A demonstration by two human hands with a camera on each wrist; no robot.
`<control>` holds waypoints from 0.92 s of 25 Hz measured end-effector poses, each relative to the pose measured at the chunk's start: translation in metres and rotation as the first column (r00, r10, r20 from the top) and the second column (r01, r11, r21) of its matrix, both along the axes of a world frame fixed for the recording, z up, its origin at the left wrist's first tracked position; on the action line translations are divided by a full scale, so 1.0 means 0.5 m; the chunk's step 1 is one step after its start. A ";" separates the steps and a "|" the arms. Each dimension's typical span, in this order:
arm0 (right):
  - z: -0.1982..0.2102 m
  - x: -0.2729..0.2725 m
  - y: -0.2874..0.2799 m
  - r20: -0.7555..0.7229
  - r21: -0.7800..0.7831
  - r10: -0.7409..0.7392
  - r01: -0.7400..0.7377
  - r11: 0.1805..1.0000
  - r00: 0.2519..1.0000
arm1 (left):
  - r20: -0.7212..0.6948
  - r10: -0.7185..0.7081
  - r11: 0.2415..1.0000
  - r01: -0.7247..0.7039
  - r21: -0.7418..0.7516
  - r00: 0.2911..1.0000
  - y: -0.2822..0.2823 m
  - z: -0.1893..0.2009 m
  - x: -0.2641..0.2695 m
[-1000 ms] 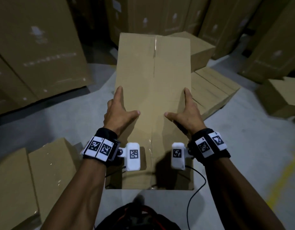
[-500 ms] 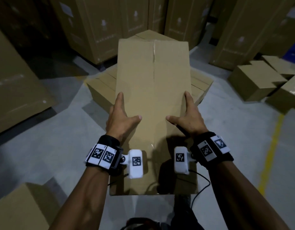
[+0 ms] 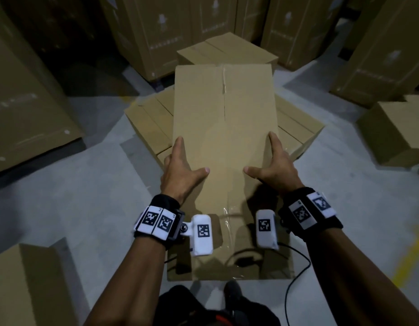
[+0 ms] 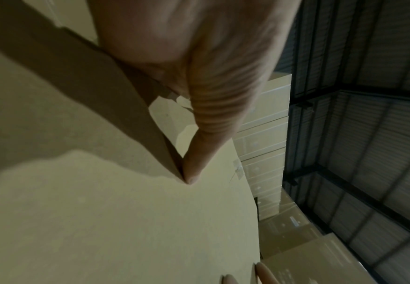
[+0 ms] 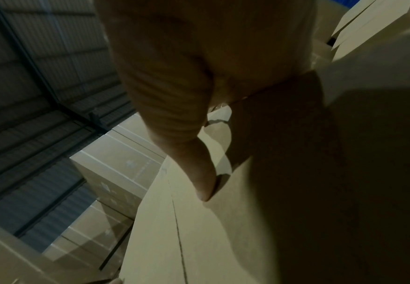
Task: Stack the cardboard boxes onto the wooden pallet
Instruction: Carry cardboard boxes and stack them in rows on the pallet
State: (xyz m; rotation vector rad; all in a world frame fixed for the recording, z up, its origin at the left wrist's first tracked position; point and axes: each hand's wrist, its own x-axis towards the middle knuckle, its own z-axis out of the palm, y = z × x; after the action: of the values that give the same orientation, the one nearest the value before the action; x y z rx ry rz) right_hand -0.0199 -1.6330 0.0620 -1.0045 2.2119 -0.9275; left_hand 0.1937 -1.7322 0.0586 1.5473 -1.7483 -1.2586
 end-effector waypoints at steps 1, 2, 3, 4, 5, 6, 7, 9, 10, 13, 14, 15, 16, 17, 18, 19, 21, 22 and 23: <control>-0.001 -0.026 -0.014 0.002 0.003 0.023 -0.023 1.000 1.000 | 0.007 0.022 1.000 -0.022 0.002 1.000 -0.004 -0.001 -0.021; -0.002 -0.045 -0.027 0.001 0.004 0.041 -0.041 0.999 0.999 | 0.016 0.036 0.999 -0.036 0.002 0.999 -0.009 0.000 -0.036; -0.004 -0.066 -0.046 0.003 0.003 0.060 -0.060 0.998 0.998 | 0.027 0.051 0.999 -0.051 0.001 0.998 -0.019 -0.001 -0.054; -0.008 -0.086 -0.065 0.000 0.006 0.080 -0.080 0.997 0.997 | 0.042 0.067 0.998 -0.067 0.004 0.997 -0.031 -0.004 -0.069; -0.016 -0.100 -0.083 -0.003 0.012 0.097 -0.097 0.995 0.995 | 0.056 0.082 0.997 -0.083 0.008 0.995 -0.043 -0.008 -0.078; -0.023 -0.116 -0.106 -0.003 0.017 0.115 -0.115 0.993 0.993 | 0.061 0.102 0.995 -0.103 0.012 0.993 -0.059 -0.014 -0.090; -0.029 -0.128 -0.126 -0.003 0.021 0.130 -0.130 0.991 0.992 | 0.059 0.115 0.993 -0.116 0.017 0.992 -0.073 -0.019 -0.098; -0.039 -0.156 -0.181 -0.001 0.035 0.164 -0.163 0.986 0.987 | 0.059 0.139 0.990 -0.141 0.025 0.989 -0.112 -0.033 -0.120; -0.045 -0.169 -0.206 0.000 0.045 0.175 -0.174 0.984 0.985 | 0.067 0.146 0.989 -0.148 0.031 0.987 -0.132 -0.042 -0.130; -0.058 -0.205 -0.303 0.001 0.080 0.219 -0.218 0.973 0.976 | 0.078 0.162 0.984 -0.167 0.059 0.984 -0.211 -0.067 -0.161; -0.062 -0.216 -0.342 -0.002 0.092 0.237 -0.236 0.967 0.971 | 0.079 0.169 0.982 -0.175 0.074 0.982 -0.244 -0.075 -0.172; -0.064 -0.226 -0.375 -0.002 0.102 0.251 -0.250 0.963 0.968 | 0.083 0.175 0.979 -0.182 0.089 0.981 -0.273 -0.079 -0.180; -0.067 -0.236 -0.411 0.002 0.115 0.262 -0.261 0.959 0.965 | 0.090 0.179 0.976 -0.188 0.105 0.980 -0.307 -0.083 -0.189; -0.067 -0.244 -0.438 0.005 0.127 0.267 -0.265 0.956 0.964 | 0.097 0.176 0.976 -0.187 0.115 0.980 -0.331 -0.085 -0.197; -0.066 -0.254 -0.472 0.007 0.136 0.269 -0.268 0.954 0.963 | 0.105 0.171 0.976 -0.183 0.119 0.980 -0.363 -0.084 -0.206; -0.065 -0.263 -0.501 0.013 0.152 0.274 -0.273 0.950 0.962 | 0.120 0.167 0.975 -0.182 0.129 0.979 -0.388 -0.084 -0.213; -0.062 -0.277 -0.554 0.026 0.161 0.288 -0.288 0.944 0.957 | 0.153 0.163 0.973 -0.185 0.139 0.975 -0.434 -0.080 -0.226; -0.063 -0.285 -0.575 0.029 0.165 0.295 -0.296 0.941 0.955 | 0.170 0.157 0.972 -0.182 0.148 0.973 -0.453 -0.079 -0.232; -0.065 -0.297 -0.602 0.031 0.167 0.304 -0.305 0.937 0.952 | 0.182 0.152 0.971 -0.182 0.158 0.971 -0.477 -0.079 -0.241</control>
State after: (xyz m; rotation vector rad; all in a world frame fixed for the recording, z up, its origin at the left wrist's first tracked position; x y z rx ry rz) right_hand -0.1684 -1.9338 0.0296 -1.2166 2.0145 -0.5903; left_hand 0.0730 -1.9707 0.0191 1.9089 -1.6008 -1.2545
